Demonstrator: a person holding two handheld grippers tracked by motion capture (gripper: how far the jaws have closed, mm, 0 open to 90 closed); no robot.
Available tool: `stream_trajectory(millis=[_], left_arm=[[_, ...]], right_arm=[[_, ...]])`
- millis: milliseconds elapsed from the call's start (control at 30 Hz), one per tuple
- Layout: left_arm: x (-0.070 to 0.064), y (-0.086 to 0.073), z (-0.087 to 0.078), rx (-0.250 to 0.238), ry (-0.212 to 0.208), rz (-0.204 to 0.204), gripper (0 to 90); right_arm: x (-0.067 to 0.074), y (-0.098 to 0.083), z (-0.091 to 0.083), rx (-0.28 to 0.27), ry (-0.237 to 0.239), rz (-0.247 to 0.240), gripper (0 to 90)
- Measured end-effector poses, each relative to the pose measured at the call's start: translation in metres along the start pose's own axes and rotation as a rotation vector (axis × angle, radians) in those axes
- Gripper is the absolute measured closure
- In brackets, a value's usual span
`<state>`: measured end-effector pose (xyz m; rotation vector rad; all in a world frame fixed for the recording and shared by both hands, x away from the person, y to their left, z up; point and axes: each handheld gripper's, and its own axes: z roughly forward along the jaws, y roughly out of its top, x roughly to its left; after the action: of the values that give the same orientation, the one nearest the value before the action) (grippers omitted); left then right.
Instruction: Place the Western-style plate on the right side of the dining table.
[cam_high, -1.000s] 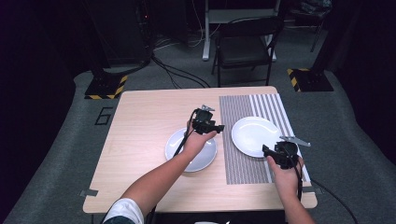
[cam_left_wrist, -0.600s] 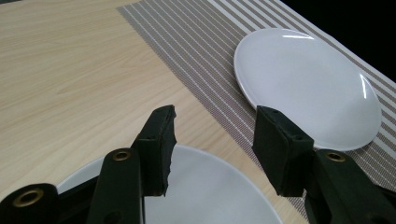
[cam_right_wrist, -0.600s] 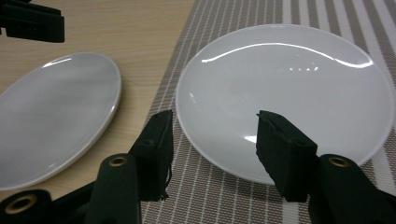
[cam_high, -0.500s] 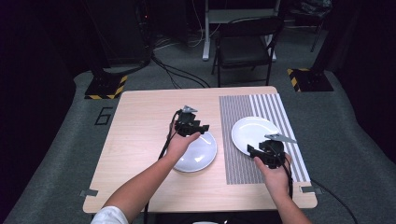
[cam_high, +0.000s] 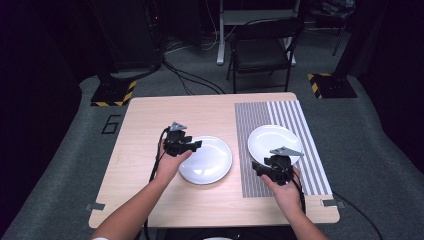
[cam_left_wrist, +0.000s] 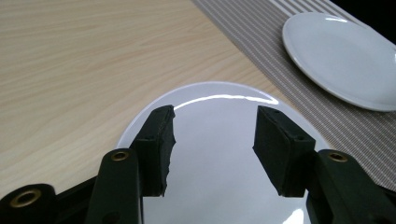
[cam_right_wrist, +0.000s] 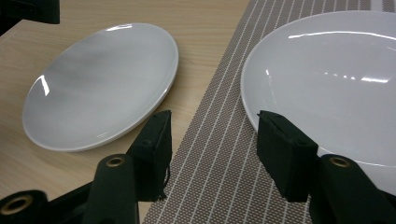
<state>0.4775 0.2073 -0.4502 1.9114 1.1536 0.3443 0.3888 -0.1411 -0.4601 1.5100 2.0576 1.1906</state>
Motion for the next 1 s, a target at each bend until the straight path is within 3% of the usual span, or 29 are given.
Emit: stream_trajectory(millis=[167,333,700,1000], left_arm=[[0.013,-0.014,-0.013,-0.002,0.014,-0.025,47.5],[0.021,-0.029,-0.022,0.011,0.018,-0.027,48.1],[0.031,-0.052,-0.039,0.020,0.044,-0.033,47.8],[0.038,-0.070,-0.042,0.007,0.065,-0.028,47.7]], right_arm=[[0.004,-0.005,0.001,0.003,0.024,-0.048,45.1],[0.006,-0.010,0.004,0.016,0.060,-0.054,45.1],[0.012,-0.018,0.007,0.059,0.117,-0.108,45.1],[0.014,-0.024,0.009,0.084,0.120,-0.152,45.1]])
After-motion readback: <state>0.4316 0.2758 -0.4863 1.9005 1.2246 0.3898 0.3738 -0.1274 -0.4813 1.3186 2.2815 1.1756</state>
